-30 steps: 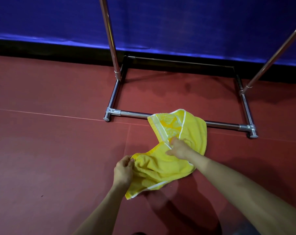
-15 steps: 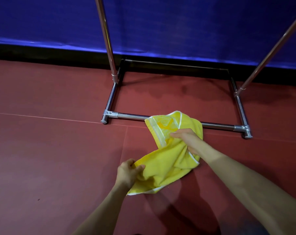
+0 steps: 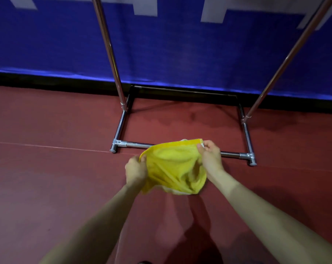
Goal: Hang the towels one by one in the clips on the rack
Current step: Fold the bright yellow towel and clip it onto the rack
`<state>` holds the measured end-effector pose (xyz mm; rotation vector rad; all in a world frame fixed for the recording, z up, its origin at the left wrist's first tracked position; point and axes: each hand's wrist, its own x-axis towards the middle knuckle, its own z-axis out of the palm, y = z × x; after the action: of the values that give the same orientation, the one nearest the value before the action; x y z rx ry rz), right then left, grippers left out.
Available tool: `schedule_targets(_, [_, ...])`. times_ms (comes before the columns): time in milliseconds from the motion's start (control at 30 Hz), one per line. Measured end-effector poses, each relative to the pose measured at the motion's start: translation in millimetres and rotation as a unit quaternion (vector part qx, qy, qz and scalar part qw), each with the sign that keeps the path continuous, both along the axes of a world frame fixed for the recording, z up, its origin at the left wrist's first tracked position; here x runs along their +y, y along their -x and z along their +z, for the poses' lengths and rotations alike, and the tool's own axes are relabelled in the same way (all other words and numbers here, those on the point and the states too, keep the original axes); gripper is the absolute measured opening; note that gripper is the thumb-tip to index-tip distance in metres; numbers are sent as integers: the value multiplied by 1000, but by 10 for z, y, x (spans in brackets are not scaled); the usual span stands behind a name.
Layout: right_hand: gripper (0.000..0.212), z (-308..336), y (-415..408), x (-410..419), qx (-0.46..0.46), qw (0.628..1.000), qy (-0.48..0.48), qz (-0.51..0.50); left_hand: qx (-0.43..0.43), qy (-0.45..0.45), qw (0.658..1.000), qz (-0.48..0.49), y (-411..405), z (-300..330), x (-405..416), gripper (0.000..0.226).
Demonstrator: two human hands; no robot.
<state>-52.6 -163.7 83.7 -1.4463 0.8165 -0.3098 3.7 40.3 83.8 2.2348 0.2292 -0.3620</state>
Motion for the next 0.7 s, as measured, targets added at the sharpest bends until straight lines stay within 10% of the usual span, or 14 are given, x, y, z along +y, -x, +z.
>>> schedule_targets(467, [12,4554,-10,-298,-101,989,84,72,-130,112,969,-176,-317,4761,-629,35])
schedule_targets(700, [16,7986,-126,-501,-148,959,234,57,-240,154,934,-214,-441,8155,-716,29])
